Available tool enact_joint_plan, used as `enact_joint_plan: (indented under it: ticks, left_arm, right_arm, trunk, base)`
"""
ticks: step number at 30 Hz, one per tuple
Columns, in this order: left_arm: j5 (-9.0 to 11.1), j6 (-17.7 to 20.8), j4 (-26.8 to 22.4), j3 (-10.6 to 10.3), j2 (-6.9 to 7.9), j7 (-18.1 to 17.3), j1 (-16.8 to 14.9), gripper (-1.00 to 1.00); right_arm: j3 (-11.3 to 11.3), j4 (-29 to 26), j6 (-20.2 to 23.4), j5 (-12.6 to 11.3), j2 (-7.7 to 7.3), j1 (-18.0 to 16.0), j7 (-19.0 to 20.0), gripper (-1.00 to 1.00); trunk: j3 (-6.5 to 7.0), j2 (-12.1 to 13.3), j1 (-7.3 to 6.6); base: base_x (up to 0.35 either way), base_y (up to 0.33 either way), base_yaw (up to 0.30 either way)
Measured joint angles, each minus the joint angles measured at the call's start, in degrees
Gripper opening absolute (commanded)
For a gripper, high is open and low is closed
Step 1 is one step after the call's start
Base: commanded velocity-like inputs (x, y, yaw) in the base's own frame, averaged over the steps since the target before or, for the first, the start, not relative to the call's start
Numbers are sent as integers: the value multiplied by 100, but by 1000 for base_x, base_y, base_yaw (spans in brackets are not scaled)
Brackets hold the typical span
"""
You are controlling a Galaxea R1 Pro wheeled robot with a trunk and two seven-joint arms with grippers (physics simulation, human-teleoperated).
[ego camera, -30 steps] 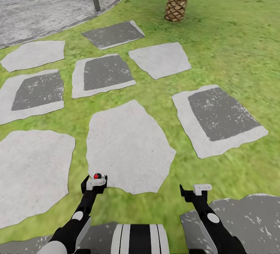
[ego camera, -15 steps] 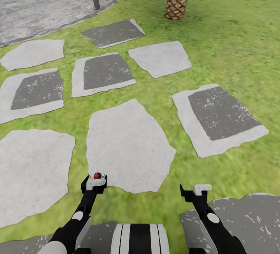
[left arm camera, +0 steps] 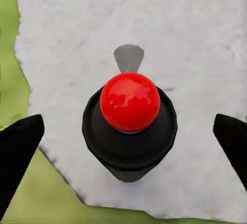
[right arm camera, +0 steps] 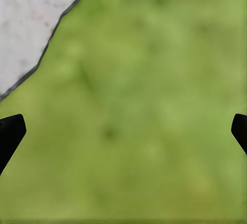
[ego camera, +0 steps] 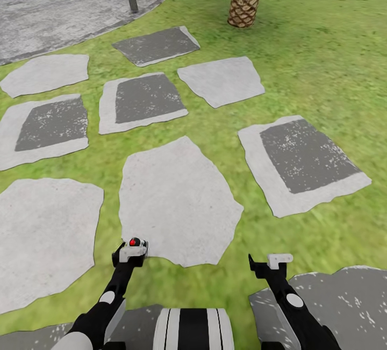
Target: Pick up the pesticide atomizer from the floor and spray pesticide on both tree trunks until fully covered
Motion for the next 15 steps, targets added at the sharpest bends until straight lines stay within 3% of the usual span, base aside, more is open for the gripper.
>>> enact_joint_plan:
  ticks: [15]
  left_arm:
    - [-9,11,9,19,-2,-13,-1,-100]
  right_arm:
    - [4,0,0,-2,0,0,0,100]
  trunk:
    - [0,0,-1]
  base:
    - [0,0,0]
